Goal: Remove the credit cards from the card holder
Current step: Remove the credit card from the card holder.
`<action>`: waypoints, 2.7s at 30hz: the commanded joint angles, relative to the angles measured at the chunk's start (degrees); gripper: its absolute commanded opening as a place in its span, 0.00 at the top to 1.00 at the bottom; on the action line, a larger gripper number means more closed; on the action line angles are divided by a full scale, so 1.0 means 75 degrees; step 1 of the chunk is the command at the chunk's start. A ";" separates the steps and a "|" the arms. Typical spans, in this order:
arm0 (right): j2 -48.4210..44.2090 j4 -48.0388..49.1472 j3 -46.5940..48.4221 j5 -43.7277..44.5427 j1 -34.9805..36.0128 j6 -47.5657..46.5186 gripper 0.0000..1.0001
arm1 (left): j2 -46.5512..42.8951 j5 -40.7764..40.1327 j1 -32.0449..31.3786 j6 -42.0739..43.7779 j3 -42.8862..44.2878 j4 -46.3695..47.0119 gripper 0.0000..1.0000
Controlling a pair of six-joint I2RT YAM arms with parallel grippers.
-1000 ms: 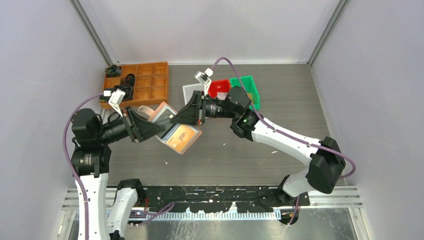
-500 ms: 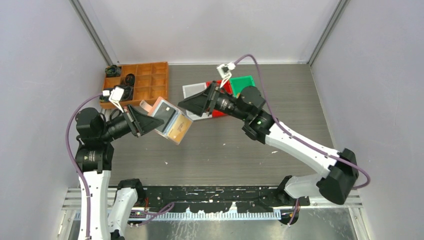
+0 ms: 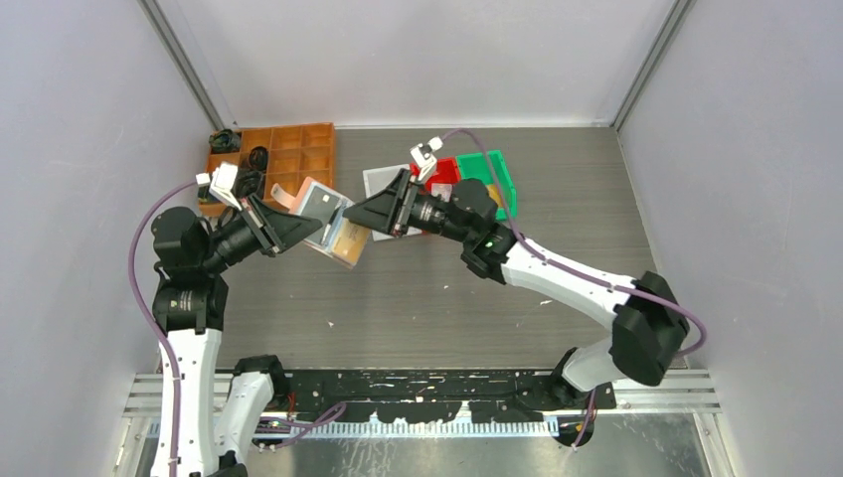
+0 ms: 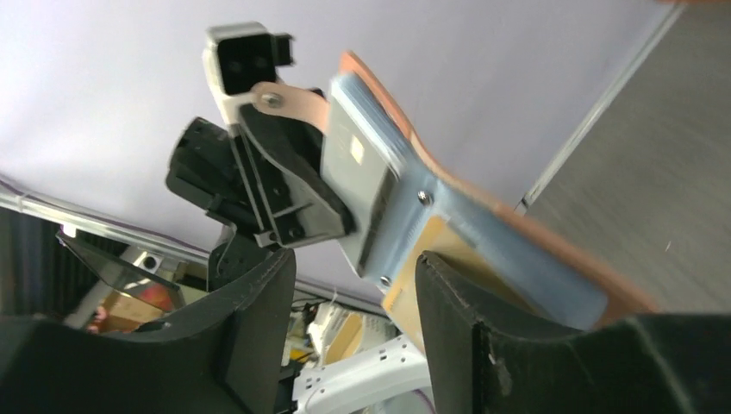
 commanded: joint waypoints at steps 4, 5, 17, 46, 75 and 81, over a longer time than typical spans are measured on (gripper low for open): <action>0.0485 0.0953 0.0284 -0.0464 0.0301 0.0821 0.44 | -0.0038 0.0388 0.0016 -0.0582 0.0090 0.1154 0.85; 0.0555 0.0972 0.0320 -0.0474 0.0327 0.0841 0.45 | -0.0043 0.0430 0.0019 -0.0582 0.0081 0.1184 0.85; 0.1180 0.1572 0.0605 -0.0330 0.0383 0.1396 0.53 | -0.0196 0.1051 0.0015 -0.0469 -0.0002 0.1463 0.84; 0.1000 0.2649 0.0171 0.0209 0.0419 0.1653 0.71 | -0.0460 0.1667 0.0013 -0.2431 -0.0528 0.3667 0.85; 0.0807 0.3136 -0.0237 0.0252 0.0408 0.1529 0.99 | -0.0496 0.1355 0.0012 -0.1604 -0.0227 0.2602 0.72; 0.0436 0.3044 -0.0733 0.0297 0.0412 0.1300 0.99 | -0.0232 0.1061 0.0006 -0.2296 -0.0225 0.3079 0.83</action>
